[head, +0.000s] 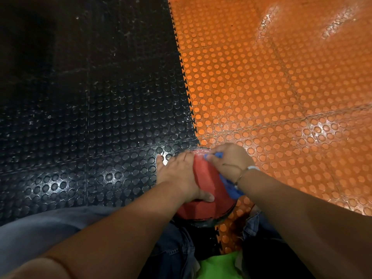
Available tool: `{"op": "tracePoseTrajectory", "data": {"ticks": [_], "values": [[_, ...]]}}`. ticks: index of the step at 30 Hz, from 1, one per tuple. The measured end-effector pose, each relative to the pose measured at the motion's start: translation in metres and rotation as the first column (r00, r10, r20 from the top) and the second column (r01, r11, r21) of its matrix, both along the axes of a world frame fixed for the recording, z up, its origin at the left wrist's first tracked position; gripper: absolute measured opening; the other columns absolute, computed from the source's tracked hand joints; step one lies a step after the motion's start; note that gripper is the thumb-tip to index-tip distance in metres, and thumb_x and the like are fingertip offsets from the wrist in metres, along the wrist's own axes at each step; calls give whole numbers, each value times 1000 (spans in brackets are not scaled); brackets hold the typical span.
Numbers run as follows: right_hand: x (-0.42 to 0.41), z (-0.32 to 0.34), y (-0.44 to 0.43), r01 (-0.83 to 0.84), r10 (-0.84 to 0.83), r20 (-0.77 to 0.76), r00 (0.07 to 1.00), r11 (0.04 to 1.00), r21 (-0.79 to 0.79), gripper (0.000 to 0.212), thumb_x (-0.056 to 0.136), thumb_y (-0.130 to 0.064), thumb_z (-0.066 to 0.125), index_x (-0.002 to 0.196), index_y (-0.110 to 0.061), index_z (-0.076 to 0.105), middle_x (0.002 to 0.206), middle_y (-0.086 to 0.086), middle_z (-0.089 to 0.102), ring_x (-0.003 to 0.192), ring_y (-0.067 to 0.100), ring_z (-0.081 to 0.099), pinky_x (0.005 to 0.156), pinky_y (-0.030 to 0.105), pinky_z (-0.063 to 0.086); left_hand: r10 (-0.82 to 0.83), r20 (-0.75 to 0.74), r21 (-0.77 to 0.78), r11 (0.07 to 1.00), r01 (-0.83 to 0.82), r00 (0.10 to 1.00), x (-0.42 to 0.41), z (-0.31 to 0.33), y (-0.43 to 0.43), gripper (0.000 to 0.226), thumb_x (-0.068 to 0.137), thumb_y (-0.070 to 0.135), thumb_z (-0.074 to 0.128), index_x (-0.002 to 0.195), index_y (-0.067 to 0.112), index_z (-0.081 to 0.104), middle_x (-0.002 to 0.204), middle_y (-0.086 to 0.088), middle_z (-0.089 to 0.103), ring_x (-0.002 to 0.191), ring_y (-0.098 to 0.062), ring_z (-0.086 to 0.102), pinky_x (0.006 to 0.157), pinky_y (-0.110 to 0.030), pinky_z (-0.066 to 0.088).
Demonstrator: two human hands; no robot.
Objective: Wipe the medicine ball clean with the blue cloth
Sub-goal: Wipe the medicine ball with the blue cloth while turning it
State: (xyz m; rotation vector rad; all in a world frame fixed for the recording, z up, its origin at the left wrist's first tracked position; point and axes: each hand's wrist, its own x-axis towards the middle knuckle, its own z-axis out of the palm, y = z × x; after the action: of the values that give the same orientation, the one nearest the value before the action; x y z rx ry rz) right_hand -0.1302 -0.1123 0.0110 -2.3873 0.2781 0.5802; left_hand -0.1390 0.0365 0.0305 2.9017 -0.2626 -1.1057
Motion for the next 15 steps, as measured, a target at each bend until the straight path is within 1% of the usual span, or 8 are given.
{"op": "tracePoseTrajectory", "data": {"ticks": [2,4,6,8,9,10,13,15], "values": [[3,-6,-14,68,-71,-41,997,996,-56,21,87,-41,58,95,-26,71,106,-4,68,91,18,60,82,29,48,5,1,-17,1000,-5,1000,-2,-2,-1,134,48,83,67,151,25,4,159,8,8,146,-15,11,116,-52,-6],[2,-9,-14,32,-32,6,999,999,-41,19,87,-38,59,91,-25,71,102,-3,67,92,19,60,81,28,47,8,3,-31,999,-8,1000,-1,-2,-2,133,47,83,68,151,26,6,158,8,10,145,-16,12,116,-52,-5],[0,-4,-6,-110,103,94,990,991,79,14,85,-34,63,89,-25,72,99,-4,64,94,16,57,86,31,46,20,7,-34,999,-20,1000,1,-2,-1,130,46,81,70,148,25,12,155,8,16,144,-17,16,115,-51,-5],[0,0,1,-340,317,159,935,929,148,11,84,-32,65,87,-25,73,87,-10,59,89,12,55,87,32,44,39,8,-36,999,-38,999,4,-2,2,127,45,81,71,146,25,17,153,8,20,143,-17,19,115,-51,-4],[1,-1,0,-381,355,164,920,910,165,10,83,-31,67,87,-26,73,83,-15,57,87,10,54,87,32,44,41,10,-39,998,-40,999,5,-1,3,127,44,80,71,145,26,17,152,8,21,142,-18,19,116,-51,-3],[3,-4,-3,-335,313,135,940,923,191,9,82,-31,68,86,-26,73,81,-19,55,87,8,55,88,31,45,38,10,-43,998,-38,999,4,-2,3,127,44,80,72,146,26,17,152,8,21,142,-18,19,116,-51,-2],[8,-12,-21,17,-28,35,999,964,266,3,79,-28,72,80,-25,72,81,-20,57,90,13,59,90,36,47,28,5,-67,997,-27,1000,1,-2,0,131,45,79,72,149,27,11,154,9,16,143,-17,15,116,-51,-2],[10,-14,-23,64,-71,15,997,955,289,2,79,-24,73,77,-24,71,82,-14,61,92,16,61,91,40,48,26,2,-74,997,-26,1000,1,-3,-2,132,45,79,72,150,27,9,155,10,15,144,-17,13,116,-50,-1]]}}
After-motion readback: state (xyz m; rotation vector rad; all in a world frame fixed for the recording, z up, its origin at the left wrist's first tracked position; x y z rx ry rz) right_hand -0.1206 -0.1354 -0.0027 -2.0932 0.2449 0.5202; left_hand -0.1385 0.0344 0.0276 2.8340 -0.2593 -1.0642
